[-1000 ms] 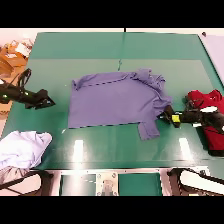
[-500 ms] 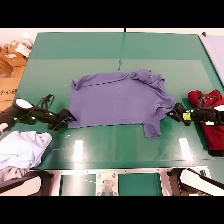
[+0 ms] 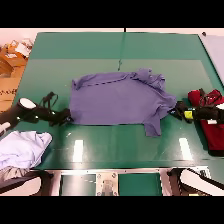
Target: Fold the shirts.
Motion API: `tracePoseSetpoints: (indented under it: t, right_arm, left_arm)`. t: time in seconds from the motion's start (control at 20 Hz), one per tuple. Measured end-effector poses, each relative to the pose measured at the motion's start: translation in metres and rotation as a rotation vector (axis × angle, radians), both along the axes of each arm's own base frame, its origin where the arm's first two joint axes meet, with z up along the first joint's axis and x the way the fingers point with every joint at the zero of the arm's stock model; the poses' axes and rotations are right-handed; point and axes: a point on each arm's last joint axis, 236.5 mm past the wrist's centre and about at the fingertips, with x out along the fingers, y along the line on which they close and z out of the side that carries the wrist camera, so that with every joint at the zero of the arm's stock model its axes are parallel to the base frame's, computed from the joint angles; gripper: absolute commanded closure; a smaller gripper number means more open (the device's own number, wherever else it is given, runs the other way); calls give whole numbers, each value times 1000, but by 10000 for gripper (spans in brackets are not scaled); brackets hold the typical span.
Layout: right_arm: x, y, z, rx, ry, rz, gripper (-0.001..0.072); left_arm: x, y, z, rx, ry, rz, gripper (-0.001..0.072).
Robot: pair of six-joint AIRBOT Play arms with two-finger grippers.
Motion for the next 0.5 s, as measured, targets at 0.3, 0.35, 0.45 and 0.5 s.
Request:
tracePoseSetpoints:
  t: [0.3,0.35,0.45,0.5]
  right_arm:
    - [57,-22,186,-162,-391,13,695]
    - [58,-23,229,-208,-481,9,694]
    - [47,-20,323,-311,-683,0,694]
    - [35,-16,370,-367,-788,-11,694]
  left_arm:
    - [69,13,218,126,-530,-109,690]
    - [70,15,268,151,-649,-110,690]
    - [57,16,376,195,-910,-100,690]
    - [40,15,428,214,-1036,-96,690]
